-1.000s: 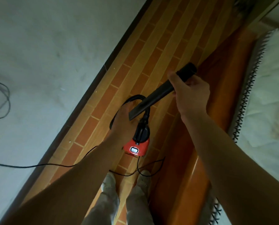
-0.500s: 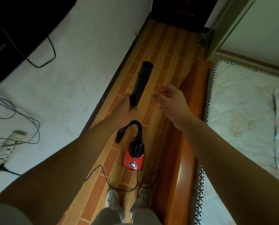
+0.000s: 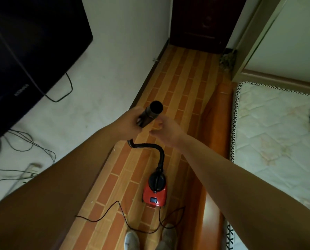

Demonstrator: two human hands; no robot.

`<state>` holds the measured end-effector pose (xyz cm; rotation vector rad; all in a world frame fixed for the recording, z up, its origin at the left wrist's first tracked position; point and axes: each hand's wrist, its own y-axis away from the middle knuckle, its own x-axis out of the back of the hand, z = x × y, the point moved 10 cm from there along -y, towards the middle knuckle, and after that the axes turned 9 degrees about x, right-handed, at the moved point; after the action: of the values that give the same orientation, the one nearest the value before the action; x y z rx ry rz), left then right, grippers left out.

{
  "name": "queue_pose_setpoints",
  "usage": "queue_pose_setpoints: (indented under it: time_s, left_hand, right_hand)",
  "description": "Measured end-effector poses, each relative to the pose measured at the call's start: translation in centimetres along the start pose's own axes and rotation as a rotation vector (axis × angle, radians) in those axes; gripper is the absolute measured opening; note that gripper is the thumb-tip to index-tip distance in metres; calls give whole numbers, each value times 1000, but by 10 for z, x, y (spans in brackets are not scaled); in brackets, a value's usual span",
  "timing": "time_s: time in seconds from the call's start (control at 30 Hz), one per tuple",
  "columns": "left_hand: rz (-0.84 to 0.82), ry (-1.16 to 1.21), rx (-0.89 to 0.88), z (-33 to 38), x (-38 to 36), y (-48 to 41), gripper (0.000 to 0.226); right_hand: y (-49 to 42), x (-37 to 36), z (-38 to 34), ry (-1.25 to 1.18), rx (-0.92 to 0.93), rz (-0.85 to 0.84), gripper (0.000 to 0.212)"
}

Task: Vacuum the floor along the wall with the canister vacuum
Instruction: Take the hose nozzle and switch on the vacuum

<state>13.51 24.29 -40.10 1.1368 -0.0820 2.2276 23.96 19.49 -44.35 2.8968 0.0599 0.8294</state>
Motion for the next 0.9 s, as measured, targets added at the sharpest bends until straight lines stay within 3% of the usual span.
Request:
queue_pose_setpoints:
  time_s: [0.13, 0.23, 0.33, 0.37, 0.47, 0.6, 0.67, 0.8, 0.9]
  left_hand:
    - [-52, 26, -39, 24, 15, 8, 15]
    - [19, 200, -152, 42, 35, 15, 17]
    - [-66, 351, -59, 33, 38, 18, 29]
    - [-9, 309, -29, 28, 44, 19, 31]
    - [235, 365, 43, 23, 65, 31, 40]
    - [571, 467, 179, 23, 79, 57, 36]
    - [637, 504, 232, 27, 81, 64, 39]
    - [711, 577, 257, 38, 91, 68, 42]
    - [718, 610, 273, 43, 97, 69, 45]
  right_hand:
    - [-22, -3, -19, 50, 97, -60, 23]
    - [-33, -5, -32, 38, 166, -99, 22]
    - [-38, -13, -41, 27, 204, -186, 42]
    - [-40, -14, -47, 52, 250, -191, 41]
    - [-51, -16, -47, 59, 286, -132, 6]
    - [-56, 3, -60, 201, 296, -16, 14]
    - [-58, 16, -70, 258, 316, 75, 25]
    - [-57, 26, -86, 527, 288, 137, 8]
    - [-58, 30, -99, 490, 314, 166, 12]
